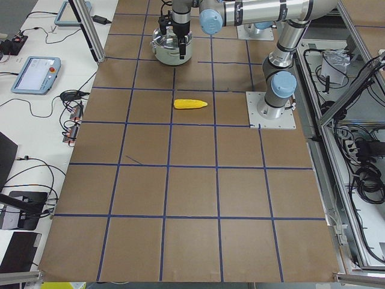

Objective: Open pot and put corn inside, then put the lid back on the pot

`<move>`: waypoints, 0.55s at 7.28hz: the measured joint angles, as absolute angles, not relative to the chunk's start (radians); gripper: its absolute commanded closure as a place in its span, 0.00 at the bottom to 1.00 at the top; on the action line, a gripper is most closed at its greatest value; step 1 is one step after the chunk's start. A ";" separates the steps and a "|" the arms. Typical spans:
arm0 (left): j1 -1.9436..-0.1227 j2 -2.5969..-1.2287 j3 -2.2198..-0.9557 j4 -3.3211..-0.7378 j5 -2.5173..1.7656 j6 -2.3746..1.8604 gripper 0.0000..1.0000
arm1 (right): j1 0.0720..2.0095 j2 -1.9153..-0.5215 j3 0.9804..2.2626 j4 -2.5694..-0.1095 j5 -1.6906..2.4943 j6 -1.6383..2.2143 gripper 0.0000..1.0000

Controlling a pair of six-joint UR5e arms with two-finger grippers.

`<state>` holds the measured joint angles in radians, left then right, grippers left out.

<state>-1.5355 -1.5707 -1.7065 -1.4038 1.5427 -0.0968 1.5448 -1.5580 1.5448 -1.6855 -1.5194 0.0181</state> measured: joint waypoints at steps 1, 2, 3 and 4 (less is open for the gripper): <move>-1.535 -1.570 -1.708 -1.404 1.544 -0.095 0.00 | 1.550 -1.558 1.544 -1.672 -1.520 0.022 0.01; -1.534 -1.568 -1.708 -1.404 1.546 -0.093 0.00 | 1.554 -1.555 1.540 -1.647 -1.524 0.030 0.01; -1.534 -1.565 -1.710 -1.405 1.547 -0.092 0.00 | 1.556 -1.552 1.534 -1.635 -1.530 0.037 0.01; -1.533 -1.561 -1.716 -1.405 1.547 -0.091 0.00 | 1.556 -1.550 1.532 -1.630 -1.534 0.042 0.00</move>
